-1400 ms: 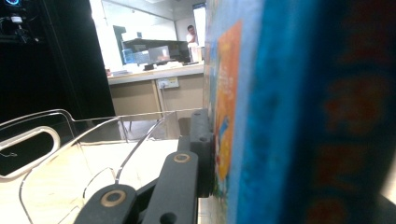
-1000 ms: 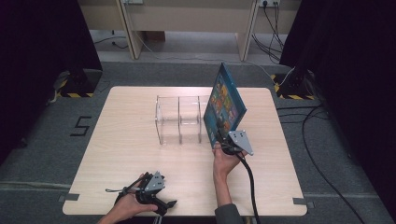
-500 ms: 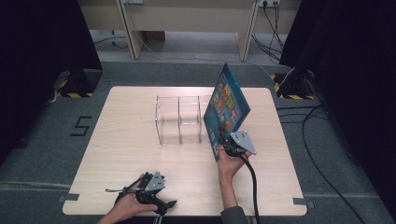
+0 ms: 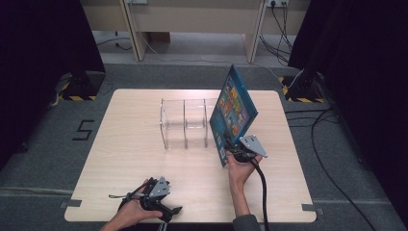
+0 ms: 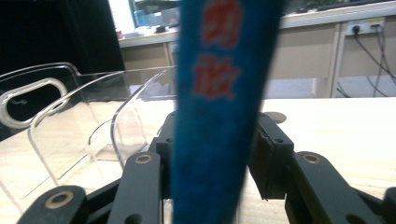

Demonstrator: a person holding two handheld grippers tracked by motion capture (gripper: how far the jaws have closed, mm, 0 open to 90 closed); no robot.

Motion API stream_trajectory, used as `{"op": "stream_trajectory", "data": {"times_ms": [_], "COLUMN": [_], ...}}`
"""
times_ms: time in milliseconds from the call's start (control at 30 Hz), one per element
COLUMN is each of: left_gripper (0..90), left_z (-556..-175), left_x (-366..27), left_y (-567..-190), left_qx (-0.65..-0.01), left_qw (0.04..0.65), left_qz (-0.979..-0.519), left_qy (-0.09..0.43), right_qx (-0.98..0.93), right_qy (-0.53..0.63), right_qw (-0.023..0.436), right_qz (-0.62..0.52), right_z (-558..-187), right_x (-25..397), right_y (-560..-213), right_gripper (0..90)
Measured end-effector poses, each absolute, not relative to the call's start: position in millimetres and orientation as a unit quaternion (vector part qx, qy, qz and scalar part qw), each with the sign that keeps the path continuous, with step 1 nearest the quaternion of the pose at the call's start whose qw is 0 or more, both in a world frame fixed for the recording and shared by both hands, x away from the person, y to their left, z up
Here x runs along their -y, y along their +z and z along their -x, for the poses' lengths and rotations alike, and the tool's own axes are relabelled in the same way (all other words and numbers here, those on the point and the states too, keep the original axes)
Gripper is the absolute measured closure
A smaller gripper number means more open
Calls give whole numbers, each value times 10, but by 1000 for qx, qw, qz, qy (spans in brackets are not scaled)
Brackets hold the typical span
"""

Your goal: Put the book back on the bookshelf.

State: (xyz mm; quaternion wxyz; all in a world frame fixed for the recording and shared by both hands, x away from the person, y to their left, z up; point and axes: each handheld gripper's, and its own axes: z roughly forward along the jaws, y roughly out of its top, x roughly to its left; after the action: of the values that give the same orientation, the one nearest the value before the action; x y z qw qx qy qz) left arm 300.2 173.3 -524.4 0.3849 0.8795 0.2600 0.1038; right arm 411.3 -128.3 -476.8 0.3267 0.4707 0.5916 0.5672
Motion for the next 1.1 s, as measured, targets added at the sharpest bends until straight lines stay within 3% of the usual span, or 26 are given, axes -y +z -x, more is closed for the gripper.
{"op": "stream_trajectory", "data": {"times_ms": [1100], "left_gripper": [0], "left_z": [-3005], "left_x": [-1734], "left_y": [-5244], "left_qx": [-259], "left_qw": [384], "left_qz": [-880], "left_qy": [104], "right_qx": [-613], "right_qy": [570], "right_qw": [291], "right_qz": [-463], "right_z": [-3976], "right_x": [1378], "right_y": [-4717], "right_gripper": [531]}}
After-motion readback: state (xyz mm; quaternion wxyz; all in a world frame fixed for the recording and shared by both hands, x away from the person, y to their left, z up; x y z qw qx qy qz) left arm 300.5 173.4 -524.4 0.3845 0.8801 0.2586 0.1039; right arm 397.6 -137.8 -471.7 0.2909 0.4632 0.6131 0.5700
